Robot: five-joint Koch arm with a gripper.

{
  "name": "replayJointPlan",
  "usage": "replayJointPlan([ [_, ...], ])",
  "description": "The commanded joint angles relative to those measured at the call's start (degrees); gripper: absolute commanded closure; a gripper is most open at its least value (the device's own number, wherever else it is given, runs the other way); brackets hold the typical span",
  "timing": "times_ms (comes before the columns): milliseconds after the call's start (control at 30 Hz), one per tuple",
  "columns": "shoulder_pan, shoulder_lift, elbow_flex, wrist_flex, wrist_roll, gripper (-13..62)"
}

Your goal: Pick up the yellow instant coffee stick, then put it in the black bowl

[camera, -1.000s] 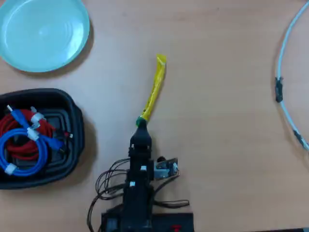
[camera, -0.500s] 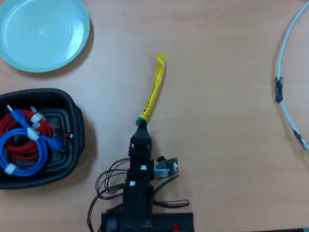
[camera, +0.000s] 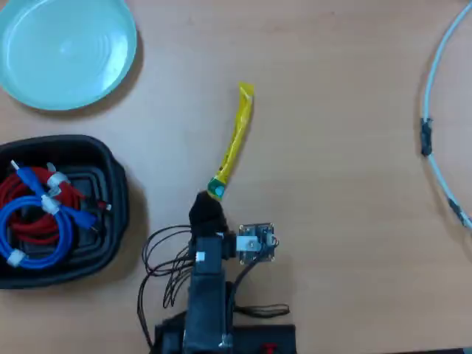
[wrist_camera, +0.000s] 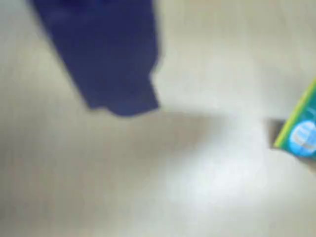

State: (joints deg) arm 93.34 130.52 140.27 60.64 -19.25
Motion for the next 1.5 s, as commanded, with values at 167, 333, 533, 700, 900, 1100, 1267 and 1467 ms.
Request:
replayJointPlan([
  [167,-0.09,-4.83,-13.89,1.41,-7.73,1.7],
  [333,0.35,-14.50,-24.61,5.54,-13.89,1.8],
  [533,2.55,-24.52,-33.49,6.06,-28.12,1.7],
  [700,5.19,-31.46,-38.50,6.06,-35.42,1.8],
  [900,7.56,-39.29,-45.18,6.06,-44.12,1.7],
  [1100,8.88,-48.78,-56.34,10.37,-48.16,1.6],
  [1267,10.72,-58.89,-68.38,19.16,-51.06,1.8],
  [1467,11.51,-66.27,-74.88,22.15,-52.03,1.6],
])
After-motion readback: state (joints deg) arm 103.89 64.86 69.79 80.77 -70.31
